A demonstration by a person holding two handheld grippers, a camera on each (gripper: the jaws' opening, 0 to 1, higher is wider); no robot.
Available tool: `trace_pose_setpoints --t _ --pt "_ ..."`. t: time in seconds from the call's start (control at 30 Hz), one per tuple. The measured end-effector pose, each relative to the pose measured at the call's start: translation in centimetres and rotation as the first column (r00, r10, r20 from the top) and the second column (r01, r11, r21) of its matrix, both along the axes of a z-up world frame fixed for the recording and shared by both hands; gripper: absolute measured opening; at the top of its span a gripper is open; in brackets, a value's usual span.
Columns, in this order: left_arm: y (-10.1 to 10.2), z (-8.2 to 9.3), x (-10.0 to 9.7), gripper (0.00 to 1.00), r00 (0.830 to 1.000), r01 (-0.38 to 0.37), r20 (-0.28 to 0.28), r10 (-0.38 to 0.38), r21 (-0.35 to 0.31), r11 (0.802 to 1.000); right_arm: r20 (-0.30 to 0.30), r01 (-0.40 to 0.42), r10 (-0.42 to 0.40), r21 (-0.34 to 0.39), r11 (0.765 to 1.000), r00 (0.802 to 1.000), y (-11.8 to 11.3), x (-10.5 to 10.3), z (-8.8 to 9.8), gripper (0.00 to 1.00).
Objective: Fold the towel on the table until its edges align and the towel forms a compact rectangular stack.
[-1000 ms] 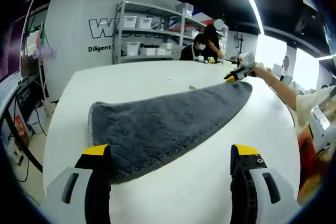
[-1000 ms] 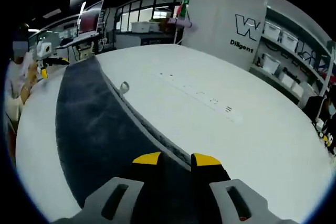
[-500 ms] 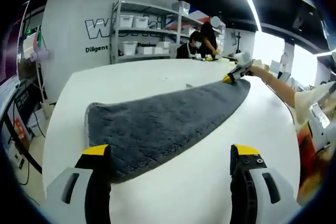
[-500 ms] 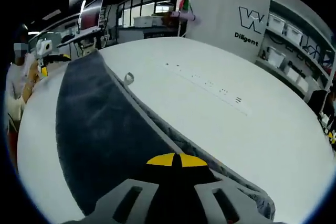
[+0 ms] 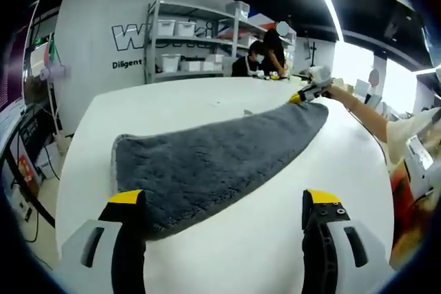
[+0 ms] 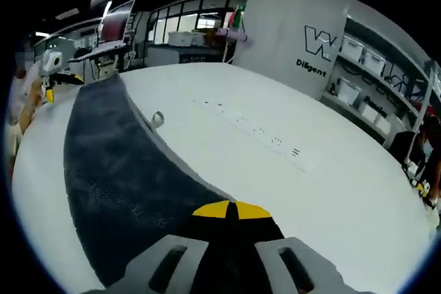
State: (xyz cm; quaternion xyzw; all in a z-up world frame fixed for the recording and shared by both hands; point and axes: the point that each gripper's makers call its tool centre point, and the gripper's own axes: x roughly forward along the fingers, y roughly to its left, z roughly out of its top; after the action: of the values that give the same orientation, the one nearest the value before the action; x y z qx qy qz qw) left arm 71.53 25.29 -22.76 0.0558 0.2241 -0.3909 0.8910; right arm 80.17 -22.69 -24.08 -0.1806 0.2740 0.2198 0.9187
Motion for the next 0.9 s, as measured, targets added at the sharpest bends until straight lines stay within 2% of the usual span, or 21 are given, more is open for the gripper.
trace_pose_setpoints --t 0.23,0.33,0.4,0.43,0.5,0.63,0.73,0.8,0.83,0.9 --pt "0.0 0.0 0.0 0.92 1.000 0.000 -0.002 0.000 0.001 1.000 -0.048 -0.002 0.000 -0.044 0.999 0.999 0.0 0.2 -2.5 0.00" --pt "0.0 0.0 0.0 0.92 1.000 0.001 -0.004 -0.001 0.000 1.000 -0.041 0.001 -0.002 -0.041 0.999 0.999 -0.1 0.2 -2.3 0.00" --pt "0.0 0.0 0.0 0.92 1.000 0.001 -0.006 -0.001 0.000 1.000 -0.027 0.016 -0.016 -0.028 0.999 1.000 -0.4 0.1 -1.8 0.07" --pt "0.0 0.0 0.0 0.92 1.000 0.001 -0.006 -0.001 0.000 1.000 -0.013 0.038 -0.039 -0.036 0.999 0.999 -0.9 0.2 -1.5 0.17" --pt "0.0 0.1 -0.1 0.92 1.000 0.002 -0.002 -0.002 -0.001 1.000 0.005 0.077 -0.077 -0.049 0.996 0.997 -2.2 -0.2 -1.0 0.27" --pt "-0.1 0.3 -0.1 0.92 1.000 0.002 0.004 -0.002 -0.005 1.000 0.045 0.194 -0.196 0.045 0.980 0.979 -4.8 -2.3 0.8 0.29" --pt "-0.1 0.3 -0.2 0.92 1.000 0.004 0.004 -0.004 -0.004 1.000 0.090 0.274 -0.286 0.123 0.954 0.954 -7.4 -4.6 2.6 0.29" --pt "-0.1 0.3 -0.2 0.92 1.000 0.005 0.003 -0.005 -0.002 1.000 0.106 0.316 -0.331 0.137 0.939 0.937 -9.1 -6.2 3.3 0.29" --pt "0.0 0.3 -0.2 0.92 1.000 0.004 0.003 -0.004 -0.001 1.000 0.108 0.321 -0.336 0.136 0.937 0.936 -9.4 -6.5 3.3 0.29" --pt "0.0 0.4 -0.2 0.92 1.000 0.002 0.007 -0.002 0.000 1.000 0.115 0.369 -0.385 0.141 0.919 0.916 -11.4 -7.8 3.7 0.28"
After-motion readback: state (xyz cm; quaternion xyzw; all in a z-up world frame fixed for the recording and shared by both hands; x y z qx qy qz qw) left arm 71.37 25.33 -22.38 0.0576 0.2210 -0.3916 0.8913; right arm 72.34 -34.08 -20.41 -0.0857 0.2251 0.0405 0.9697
